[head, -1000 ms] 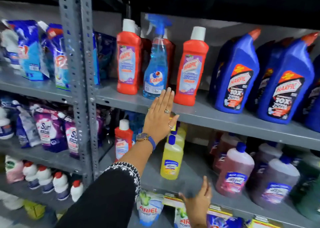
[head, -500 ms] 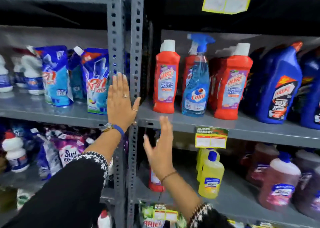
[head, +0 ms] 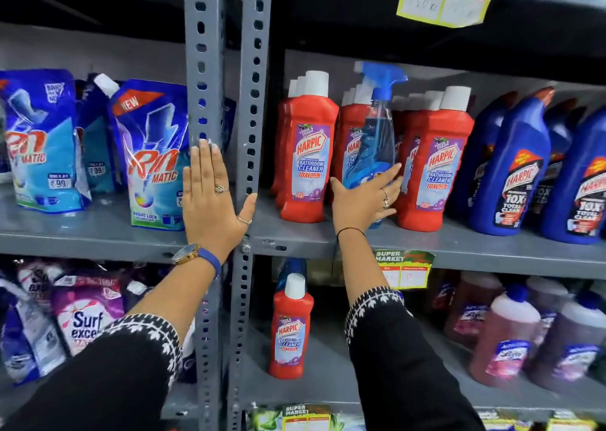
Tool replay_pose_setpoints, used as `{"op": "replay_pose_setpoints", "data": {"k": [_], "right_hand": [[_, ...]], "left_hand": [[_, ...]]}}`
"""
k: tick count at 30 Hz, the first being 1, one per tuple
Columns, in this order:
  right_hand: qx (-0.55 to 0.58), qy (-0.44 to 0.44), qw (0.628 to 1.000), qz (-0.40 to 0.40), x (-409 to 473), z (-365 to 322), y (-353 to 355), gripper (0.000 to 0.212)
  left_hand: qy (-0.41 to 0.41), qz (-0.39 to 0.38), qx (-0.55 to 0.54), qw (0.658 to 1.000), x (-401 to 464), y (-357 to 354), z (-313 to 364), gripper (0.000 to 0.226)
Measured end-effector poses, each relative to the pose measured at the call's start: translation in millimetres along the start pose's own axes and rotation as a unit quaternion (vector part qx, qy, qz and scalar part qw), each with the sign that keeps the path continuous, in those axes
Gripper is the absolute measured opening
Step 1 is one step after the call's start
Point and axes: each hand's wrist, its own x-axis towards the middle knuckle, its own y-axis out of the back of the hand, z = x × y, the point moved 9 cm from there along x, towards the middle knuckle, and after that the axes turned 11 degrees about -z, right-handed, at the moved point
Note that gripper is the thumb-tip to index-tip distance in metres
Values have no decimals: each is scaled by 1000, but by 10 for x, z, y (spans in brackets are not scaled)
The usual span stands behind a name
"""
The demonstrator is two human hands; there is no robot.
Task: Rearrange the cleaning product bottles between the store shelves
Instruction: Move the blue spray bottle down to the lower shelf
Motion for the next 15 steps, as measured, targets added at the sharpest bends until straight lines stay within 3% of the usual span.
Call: {"op": "replay_pose_setpoints", "data": {"k": [9,15], "right_hand": [[-19,-6,1000,-12,-210,-103,207,112],[16,48,998,-30,-755,-312,404,112]], "left_hand": [[-10,0,-14,1000,-3,4,-7,82],[-13,-2,-19,1000,-2,10,-9,83]]}}
